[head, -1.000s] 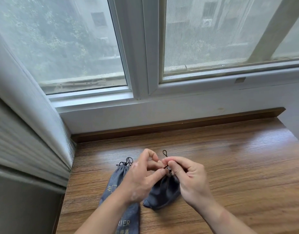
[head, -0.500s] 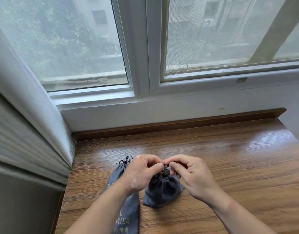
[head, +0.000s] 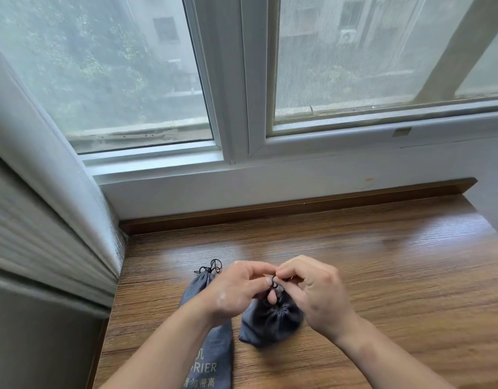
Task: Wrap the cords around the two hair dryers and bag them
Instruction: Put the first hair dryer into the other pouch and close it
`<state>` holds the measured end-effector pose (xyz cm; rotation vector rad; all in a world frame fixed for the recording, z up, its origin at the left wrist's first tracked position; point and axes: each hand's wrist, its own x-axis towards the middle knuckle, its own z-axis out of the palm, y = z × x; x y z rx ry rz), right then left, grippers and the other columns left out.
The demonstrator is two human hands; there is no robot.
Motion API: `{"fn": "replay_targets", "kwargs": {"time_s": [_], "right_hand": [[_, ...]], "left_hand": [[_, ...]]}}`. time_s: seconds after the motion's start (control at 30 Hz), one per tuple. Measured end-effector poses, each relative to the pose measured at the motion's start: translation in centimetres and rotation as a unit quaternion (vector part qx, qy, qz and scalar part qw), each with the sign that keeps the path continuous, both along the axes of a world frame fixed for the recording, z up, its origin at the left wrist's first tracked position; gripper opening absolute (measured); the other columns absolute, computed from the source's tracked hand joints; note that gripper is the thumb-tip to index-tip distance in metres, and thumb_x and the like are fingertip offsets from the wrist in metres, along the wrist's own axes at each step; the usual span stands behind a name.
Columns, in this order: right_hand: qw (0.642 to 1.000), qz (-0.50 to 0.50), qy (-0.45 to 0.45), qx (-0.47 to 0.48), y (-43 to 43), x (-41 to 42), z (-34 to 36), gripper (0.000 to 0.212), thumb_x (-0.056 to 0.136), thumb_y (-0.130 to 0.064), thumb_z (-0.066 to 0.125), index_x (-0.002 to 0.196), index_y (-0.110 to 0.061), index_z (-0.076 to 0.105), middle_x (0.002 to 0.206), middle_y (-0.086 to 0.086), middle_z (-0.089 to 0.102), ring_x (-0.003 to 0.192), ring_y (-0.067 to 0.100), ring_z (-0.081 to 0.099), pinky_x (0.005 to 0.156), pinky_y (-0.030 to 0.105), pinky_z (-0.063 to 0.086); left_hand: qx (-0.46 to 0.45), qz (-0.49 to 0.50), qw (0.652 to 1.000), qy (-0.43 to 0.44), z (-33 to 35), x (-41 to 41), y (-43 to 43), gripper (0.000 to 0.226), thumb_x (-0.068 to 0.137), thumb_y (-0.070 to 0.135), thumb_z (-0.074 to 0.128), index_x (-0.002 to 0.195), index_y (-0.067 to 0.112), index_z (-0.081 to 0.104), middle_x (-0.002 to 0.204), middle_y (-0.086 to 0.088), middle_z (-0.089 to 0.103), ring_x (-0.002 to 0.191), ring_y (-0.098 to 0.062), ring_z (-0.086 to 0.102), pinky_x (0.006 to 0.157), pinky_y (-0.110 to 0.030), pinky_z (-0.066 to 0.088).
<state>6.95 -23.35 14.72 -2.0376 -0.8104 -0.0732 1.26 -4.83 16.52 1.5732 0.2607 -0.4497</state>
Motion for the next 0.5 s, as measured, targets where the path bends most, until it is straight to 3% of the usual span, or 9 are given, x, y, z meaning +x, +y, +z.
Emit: {"fn": "replay_targets", "kwargs": {"time_s": [0.07, 0.17, 0.27, 0.33, 0.4, 0.5], "right_hand": [[1.0, 0.005, -0.008, 0.019, 0.0, -0.1, -0.1, 0.015, 0.076, -0.007, 0.086, 0.081, -0.016, 0.075, 0.086, -0.008, 0.075, 0.082, -0.001, 0.069, 0.074, 0.017, 0.056], [0.999, 0.009, 0.002, 0.043, -0.2, -0.3, -0.1, 0.009, 0.076, -0.011, 0.085, 0.079, -0.014, 0.076, 0.089, -0.007, 0.076, 0.084, -0.001, 0.071, 0.074, 0.015, 0.056], [0.995, -0.008, 0.075, 0.061, -0.6, -0.3, -0.2, 0.009, 0.075, -0.014, 0.085, 0.077, -0.017, 0.077, 0.092, -0.013, 0.077, 0.085, 0.001, 0.073, 0.072, 0.016, 0.057], [0.989, -0.01, 0.135, 0.062, -1.1, -0.5, -0.5, 0.019, 0.074, -0.01, 0.089, 0.074, -0.024, 0.076, 0.087, -0.014, 0.078, 0.085, 0.004, 0.075, 0.074, 0.019, 0.058], [0.979, -0.017, 0.195, 0.047, -1.7, -0.7, -0.8, 0.025, 0.074, -0.006, 0.089, 0.072, -0.027, 0.075, 0.083, -0.014, 0.079, 0.081, 0.005, 0.075, 0.077, 0.023, 0.059], [0.967, -0.041, 0.248, 0.028, -2.5, -1.0, -1.1, 0.019, 0.075, -0.008, 0.088, 0.072, -0.023, 0.078, 0.077, -0.009, 0.079, 0.074, 0.01, 0.073, 0.073, 0.028, 0.056]], "left_hand": [[0.002, -0.01, 1.0, 0.001, -0.1, -0.1, 0.0, 0.027, 0.105, 0.0, 0.052, 0.122, 0.003, 0.073, 0.086, 0.0, 0.071, 0.075, -0.009, 0.063, 0.084, -0.028, 0.051], [0.054, -0.002, 0.998, -0.013, -0.2, -0.3, 0.4, 0.019, 0.103, 0.008, 0.06, 0.1, 0.012, 0.078, 0.081, -0.004, 0.075, 0.081, -0.014, 0.068, 0.089, -0.037, 0.053], [0.121, 0.014, 0.992, -0.028, -0.7, -0.4, 0.7, 0.021, 0.104, 0.012, 0.059, 0.089, 0.015, 0.073, 0.081, -0.004, 0.078, 0.082, -0.016, 0.07, 0.091, -0.044, 0.056], [0.117, 0.058, 0.991, -0.012, -0.9, -0.5, 0.9, 0.024, 0.105, 0.009, 0.054, 0.086, 0.015, 0.068, 0.081, -0.005, 0.078, 0.082, -0.019, 0.072, 0.089, -0.047, 0.057], [0.086, 0.099, 0.991, 0.018, -1.1, -0.7, 0.9, 0.026, 0.107, 0.005, 0.049, 0.085, 0.012, 0.063, 0.083, -0.009, 0.077, 0.081, -0.021, 0.073, 0.082, -0.04, 0.059], [0.061, 0.154, 0.985, 0.044, -1.5, -1.0, 1.2, 0.025, 0.107, 0.001, 0.045, 0.087, 0.008, 0.057, 0.091, -0.017, 0.077, 0.083, -0.024, 0.078, 0.071, -0.028, 0.058]]}}
